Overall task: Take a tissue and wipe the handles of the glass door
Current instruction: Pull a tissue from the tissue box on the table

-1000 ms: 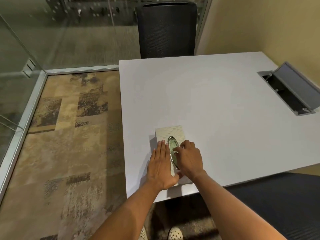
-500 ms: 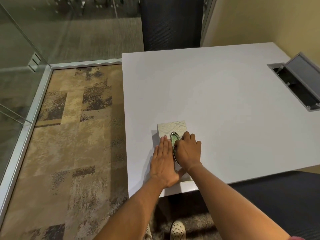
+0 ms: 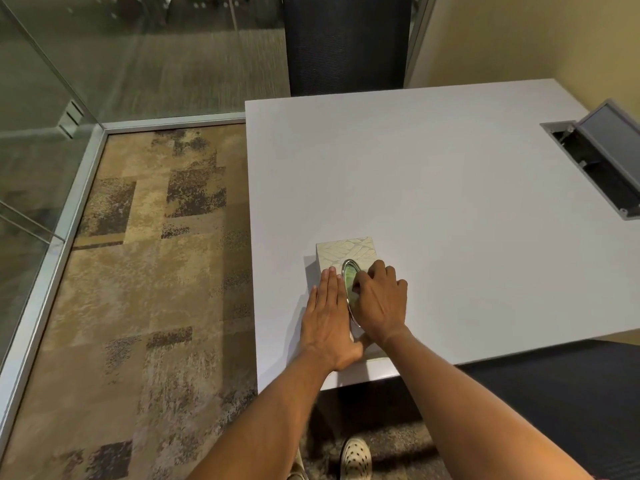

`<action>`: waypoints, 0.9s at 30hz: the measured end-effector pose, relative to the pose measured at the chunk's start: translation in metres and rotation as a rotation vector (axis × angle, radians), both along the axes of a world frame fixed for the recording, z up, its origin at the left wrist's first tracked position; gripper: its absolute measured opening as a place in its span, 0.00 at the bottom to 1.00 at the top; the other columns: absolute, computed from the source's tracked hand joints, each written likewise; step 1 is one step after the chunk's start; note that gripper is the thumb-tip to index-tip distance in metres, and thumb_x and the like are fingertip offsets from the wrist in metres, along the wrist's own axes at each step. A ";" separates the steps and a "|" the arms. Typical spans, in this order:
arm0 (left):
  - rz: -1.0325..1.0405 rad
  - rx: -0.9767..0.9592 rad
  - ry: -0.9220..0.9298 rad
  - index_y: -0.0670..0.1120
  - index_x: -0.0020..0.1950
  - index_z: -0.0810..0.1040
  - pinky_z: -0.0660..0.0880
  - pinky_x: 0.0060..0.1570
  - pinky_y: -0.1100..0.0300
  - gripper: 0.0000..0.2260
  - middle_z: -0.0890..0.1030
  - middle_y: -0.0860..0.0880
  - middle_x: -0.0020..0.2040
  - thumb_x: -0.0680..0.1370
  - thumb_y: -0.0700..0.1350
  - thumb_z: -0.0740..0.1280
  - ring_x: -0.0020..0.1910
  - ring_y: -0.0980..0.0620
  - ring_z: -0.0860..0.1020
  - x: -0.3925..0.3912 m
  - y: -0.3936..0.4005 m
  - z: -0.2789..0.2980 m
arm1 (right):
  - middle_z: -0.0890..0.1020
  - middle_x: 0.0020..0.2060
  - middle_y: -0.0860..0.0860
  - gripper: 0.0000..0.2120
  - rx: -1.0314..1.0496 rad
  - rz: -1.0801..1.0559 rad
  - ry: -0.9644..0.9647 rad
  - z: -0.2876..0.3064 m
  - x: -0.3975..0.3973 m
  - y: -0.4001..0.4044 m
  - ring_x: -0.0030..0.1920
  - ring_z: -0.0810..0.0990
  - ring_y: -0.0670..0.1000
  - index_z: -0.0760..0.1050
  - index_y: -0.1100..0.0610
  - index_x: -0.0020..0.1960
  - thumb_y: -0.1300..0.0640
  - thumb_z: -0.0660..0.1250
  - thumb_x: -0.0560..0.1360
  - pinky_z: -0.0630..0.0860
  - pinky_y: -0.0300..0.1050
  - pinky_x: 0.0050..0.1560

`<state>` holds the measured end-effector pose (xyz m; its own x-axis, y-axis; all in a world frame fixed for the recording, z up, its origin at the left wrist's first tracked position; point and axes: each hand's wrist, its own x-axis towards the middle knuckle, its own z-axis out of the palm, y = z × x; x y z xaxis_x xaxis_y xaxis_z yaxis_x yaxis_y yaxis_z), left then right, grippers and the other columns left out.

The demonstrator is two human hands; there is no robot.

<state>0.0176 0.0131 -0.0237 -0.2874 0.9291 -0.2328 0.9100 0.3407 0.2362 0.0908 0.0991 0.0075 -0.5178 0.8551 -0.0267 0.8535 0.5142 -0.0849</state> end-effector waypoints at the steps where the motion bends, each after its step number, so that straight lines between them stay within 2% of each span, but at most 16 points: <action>1: 0.000 0.004 -0.001 0.43 0.77 0.26 0.36 0.77 0.49 0.56 0.28 0.43 0.78 0.70 0.74 0.58 0.76 0.45 0.28 0.000 0.000 0.000 | 0.75 0.49 0.53 0.08 -0.001 0.003 0.028 0.002 0.002 0.000 0.49 0.72 0.56 0.76 0.54 0.51 0.55 0.61 0.75 0.66 0.50 0.45; 7: 0.000 0.009 -0.008 0.43 0.74 0.24 0.37 0.78 0.49 0.55 0.28 0.43 0.77 0.70 0.78 0.51 0.76 0.46 0.28 0.000 -0.002 0.002 | 0.76 0.45 0.54 0.07 0.015 0.001 0.243 0.016 0.010 0.005 0.43 0.75 0.58 0.77 0.55 0.49 0.61 0.64 0.72 0.68 0.49 0.41; 11: 0.003 0.003 -0.003 0.42 0.78 0.30 0.41 0.78 0.47 0.54 0.30 0.43 0.78 0.71 0.78 0.50 0.77 0.46 0.29 0.001 -0.001 0.003 | 0.77 0.42 0.54 0.06 0.027 -0.022 0.391 0.026 0.012 0.006 0.38 0.75 0.58 0.77 0.57 0.47 0.63 0.64 0.72 0.71 0.50 0.36; 16: 0.003 0.007 -0.004 0.42 0.78 0.30 0.40 0.78 0.47 0.54 0.31 0.43 0.79 0.71 0.78 0.48 0.77 0.46 0.29 0.001 -0.002 0.006 | 0.76 0.37 0.46 0.07 -0.124 -0.160 0.698 0.033 0.014 0.010 0.36 0.74 0.50 0.71 0.52 0.43 0.63 0.61 0.75 0.67 0.43 0.35; 19: 0.003 0.007 0.000 0.42 0.78 0.31 0.40 0.78 0.47 0.54 0.31 0.43 0.79 0.71 0.79 0.48 0.77 0.45 0.29 0.001 -0.003 0.006 | 0.76 0.33 0.44 0.06 -0.208 -0.202 0.842 0.039 0.016 0.016 0.34 0.74 0.46 0.71 0.54 0.44 0.64 0.60 0.76 0.66 0.41 0.36; 22: 0.004 0.017 -0.001 0.41 0.79 0.32 0.39 0.78 0.47 0.54 0.31 0.43 0.79 0.71 0.79 0.49 0.77 0.45 0.30 0.000 -0.004 0.006 | 0.77 0.35 0.45 0.04 -0.310 -0.217 0.942 0.048 0.017 0.020 0.36 0.75 0.45 0.71 0.55 0.45 0.62 0.59 0.78 0.71 0.44 0.38; 25: 0.001 0.031 -0.009 0.42 0.79 0.33 0.38 0.78 0.48 0.54 0.32 0.43 0.79 0.71 0.78 0.50 0.77 0.46 0.30 0.000 -0.004 0.006 | 0.78 0.42 0.55 0.06 -0.493 -0.277 1.076 0.056 0.017 0.023 0.42 0.77 0.55 0.70 0.56 0.46 0.61 0.57 0.80 0.77 0.57 0.47; 27: -0.001 0.050 -0.022 0.44 0.80 0.35 0.37 0.78 0.49 0.53 0.33 0.44 0.79 0.71 0.78 0.51 0.78 0.46 0.31 -0.001 -0.004 0.006 | 0.78 0.48 0.60 0.08 -0.659 -0.333 1.185 0.063 0.017 0.024 0.46 0.77 0.59 0.69 0.53 0.46 0.58 0.54 0.82 0.78 0.58 0.49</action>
